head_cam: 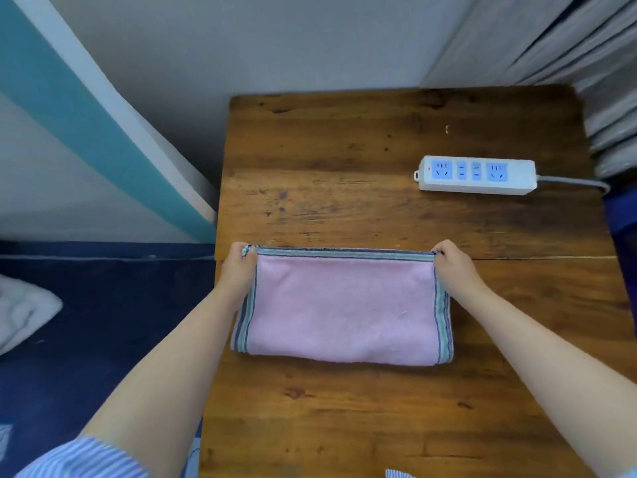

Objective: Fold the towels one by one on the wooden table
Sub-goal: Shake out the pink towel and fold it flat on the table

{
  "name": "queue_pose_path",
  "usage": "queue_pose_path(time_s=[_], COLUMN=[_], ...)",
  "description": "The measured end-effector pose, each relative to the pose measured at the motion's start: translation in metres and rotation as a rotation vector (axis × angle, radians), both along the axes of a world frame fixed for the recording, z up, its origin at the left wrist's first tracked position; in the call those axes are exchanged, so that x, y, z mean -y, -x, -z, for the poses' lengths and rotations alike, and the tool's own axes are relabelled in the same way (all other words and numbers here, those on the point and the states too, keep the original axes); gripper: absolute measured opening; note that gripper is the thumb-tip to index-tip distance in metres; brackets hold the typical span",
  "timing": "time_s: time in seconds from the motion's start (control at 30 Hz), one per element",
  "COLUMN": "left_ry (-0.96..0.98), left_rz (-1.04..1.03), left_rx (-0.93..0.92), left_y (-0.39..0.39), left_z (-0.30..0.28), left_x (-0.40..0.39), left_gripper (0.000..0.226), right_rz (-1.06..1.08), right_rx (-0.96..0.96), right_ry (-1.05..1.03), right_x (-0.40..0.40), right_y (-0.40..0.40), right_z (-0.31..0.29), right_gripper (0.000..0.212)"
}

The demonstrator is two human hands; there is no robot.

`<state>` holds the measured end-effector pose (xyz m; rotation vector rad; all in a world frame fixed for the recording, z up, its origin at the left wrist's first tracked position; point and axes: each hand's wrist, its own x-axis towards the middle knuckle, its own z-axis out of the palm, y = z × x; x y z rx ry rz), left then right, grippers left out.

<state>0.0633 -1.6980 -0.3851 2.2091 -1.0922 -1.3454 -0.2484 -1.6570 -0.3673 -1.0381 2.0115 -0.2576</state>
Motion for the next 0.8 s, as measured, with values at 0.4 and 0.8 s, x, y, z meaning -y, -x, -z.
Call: queue_pose_path(time_s=[0.4,0.8], left_ry=[0.108,0.075], left_rz=[0.115,0.025], left_rx=[0.339,0.271], left_y=[0.006,-0.010], left_z=[0.015,0.017], left_x=[-0.015,-0.066], left_gripper=[0.019,0.040], right_rz=[-0.198,-0.351], right_rx=[-0.491,-0.534], right_ry=[0.090,0.525], right_x=[-0.007,-0.040], right_y=[-0.017,-0.093], right_z=[0.033,0.005], right_gripper=[0.032,0.042])
